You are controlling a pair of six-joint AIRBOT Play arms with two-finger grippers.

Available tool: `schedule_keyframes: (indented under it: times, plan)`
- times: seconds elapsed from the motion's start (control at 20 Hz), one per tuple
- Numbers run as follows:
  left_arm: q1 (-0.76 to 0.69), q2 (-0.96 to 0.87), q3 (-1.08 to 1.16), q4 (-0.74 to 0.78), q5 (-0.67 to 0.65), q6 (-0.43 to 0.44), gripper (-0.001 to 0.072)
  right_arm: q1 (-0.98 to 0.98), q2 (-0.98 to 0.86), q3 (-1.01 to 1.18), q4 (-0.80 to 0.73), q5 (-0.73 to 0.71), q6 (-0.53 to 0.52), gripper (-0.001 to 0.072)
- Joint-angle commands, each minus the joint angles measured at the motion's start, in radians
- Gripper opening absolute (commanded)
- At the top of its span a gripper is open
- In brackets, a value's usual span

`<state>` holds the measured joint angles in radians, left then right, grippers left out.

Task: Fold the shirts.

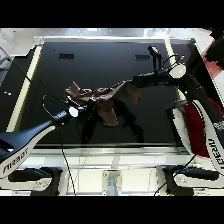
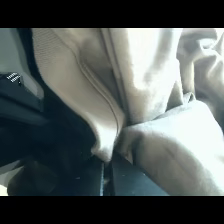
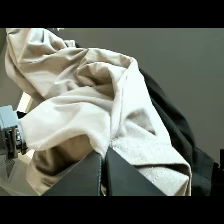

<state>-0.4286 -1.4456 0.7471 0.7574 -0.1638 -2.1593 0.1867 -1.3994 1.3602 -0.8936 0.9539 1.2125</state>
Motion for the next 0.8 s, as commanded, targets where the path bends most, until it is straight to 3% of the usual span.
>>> schedule_keyframes:
  times: [0.0, 0.15, 0.3, 0.4, 0.6, 0.75]
  plan:
    - [-0.002, 0.018, 0.001, -0.011, 0.067, 0.000, 0.0016, -0.001, 0.002, 0.001, -0.004, 0.005, 0.002, 0.0011]
    - [0.037, 0.128, 0.001, 0.061, 0.103, 0.002, 0.0016, -0.021, 0.025, 0.010, -0.073, 0.006, 0.029, 0.0010]
    - [0.117, 0.309, 0.001, 0.309, 0.048, 0.002, 0.0016, -0.077, 0.098, 0.053, -0.196, 0.075, 0.062, 0.0010]
    - [0.171, 0.456, 0.001, 0.385, -0.016, 0.006, 0.0016, -0.117, 0.175, 0.080, -0.210, 0.135, 0.062, 0.0010]
    - [0.223, 0.753, 0.039, 0.447, -0.300, 0.206, 0.0016, -0.130, 0.363, 0.119, -0.202, 0.232, 0.061, 0.0010]
    - [0.227, 0.904, 0.137, 0.447, -0.537, 0.293, 0.0015, -0.130, 0.499, 0.137, -0.199, 0.317, 0.062, 0.0010]
